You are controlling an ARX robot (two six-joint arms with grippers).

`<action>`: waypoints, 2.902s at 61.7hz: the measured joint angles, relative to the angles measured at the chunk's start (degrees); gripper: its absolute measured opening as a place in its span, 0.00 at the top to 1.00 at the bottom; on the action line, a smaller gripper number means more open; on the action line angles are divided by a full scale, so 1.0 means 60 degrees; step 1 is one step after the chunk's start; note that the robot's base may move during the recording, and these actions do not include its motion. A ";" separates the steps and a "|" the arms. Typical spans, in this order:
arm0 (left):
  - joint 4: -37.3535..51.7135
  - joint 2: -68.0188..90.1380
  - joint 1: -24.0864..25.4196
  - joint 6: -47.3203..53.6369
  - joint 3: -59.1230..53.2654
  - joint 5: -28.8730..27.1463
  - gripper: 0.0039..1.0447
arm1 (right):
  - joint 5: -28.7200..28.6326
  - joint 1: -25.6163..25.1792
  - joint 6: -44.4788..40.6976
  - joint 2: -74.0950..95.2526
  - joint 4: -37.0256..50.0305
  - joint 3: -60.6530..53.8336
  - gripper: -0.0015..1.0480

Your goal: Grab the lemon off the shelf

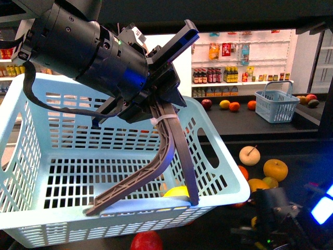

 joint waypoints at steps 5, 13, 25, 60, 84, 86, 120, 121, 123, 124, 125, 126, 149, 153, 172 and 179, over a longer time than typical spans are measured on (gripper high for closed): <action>0.0000 0.0000 0.0000 0.0000 0.0004 0.0004 0.86 | 0.0186 -0.0408 0.0011 -0.0681 0.0015 -0.0506 0.51; 0.0000 0.0000 0.0000 0.0000 0.0004 0.0007 0.86 | -0.0160 -0.1104 0.0652 -0.2714 0.0361 -0.1683 0.51; 0.0000 0.0000 0.0000 0.0000 0.0000 0.0015 0.86 | -0.1566 -0.1013 0.1581 -0.5617 0.0528 -0.2608 0.51; 0.0000 0.0000 0.0000 0.0000 0.0004 -0.0015 0.86 | -0.5563 0.1614 0.4058 -0.7541 0.1005 -0.3854 0.51; -0.0004 0.0004 0.0000 -0.0007 0.0004 -0.0018 0.86 | -0.5016 0.2324 0.3486 -0.6834 0.1235 -0.3985 0.08; -0.0004 0.0007 0.0000 -0.0015 0.0004 -0.0015 0.86 | -0.4987 0.2302 0.3490 -0.6834 0.1304 -0.3993 0.04; -0.0004 0.0033 0.0000 -0.0011 0.0000 -0.0022 0.86 | -0.3537 -0.0095 -0.0062 -1.2244 0.1089 -0.6845 0.02; -0.0004 0.0033 0.0000 -0.0011 0.0004 -0.0015 0.86 | -0.3566 -0.0135 -0.0208 -1.2440 0.1005 -0.6947 0.02; 0.0000 0.0033 0.0000 -0.0011 0.0004 0.0000 0.86 | -0.3657 -0.0266 -0.0488 -1.3038 0.0747 -0.7253 0.02; -0.0004 0.0033 0.0000 -0.0007 0.0004 0.0007 0.86 | -0.3745 -0.0401 -0.0729 -1.3631 0.0495 -0.7555 0.02; -0.0004 0.0033 0.0000 -0.0007 0.0004 0.0018 0.86 | -0.3825 -0.0503 -0.0823 -1.4047 0.0291 -0.7763 0.02; -0.0004 0.0033 0.0000 -0.0007 0.0004 0.0022 0.86 | -0.3854 -0.0554 -0.0911 -1.4262 0.0175 -0.7865 0.02; 0.0000 0.0033 0.0007 -0.0011 0.0000 -0.0025 0.86 | -0.5111 -0.2816 -0.1974 -2.3074 -0.5315 -1.1358 0.39; -0.0004 0.0036 0.0011 -0.0011 0.0004 -0.0029 0.86 | -0.5016 -0.2834 -0.1982 -2.3758 -0.5249 -1.1686 0.49; -0.0004 0.0047 -0.0004 -0.0004 0.0000 0.0011 0.86 | -0.3002 -0.0725 -0.2036 -2.4647 -0.5155 -1.2783 0.93; -0.0004 0.0047 -0.0004 -0.0011 0.0000 0.0007 0.86 | -0.2878 -0.0681 -0.2036 -2.4775 -0.5122 -1.2994 0.93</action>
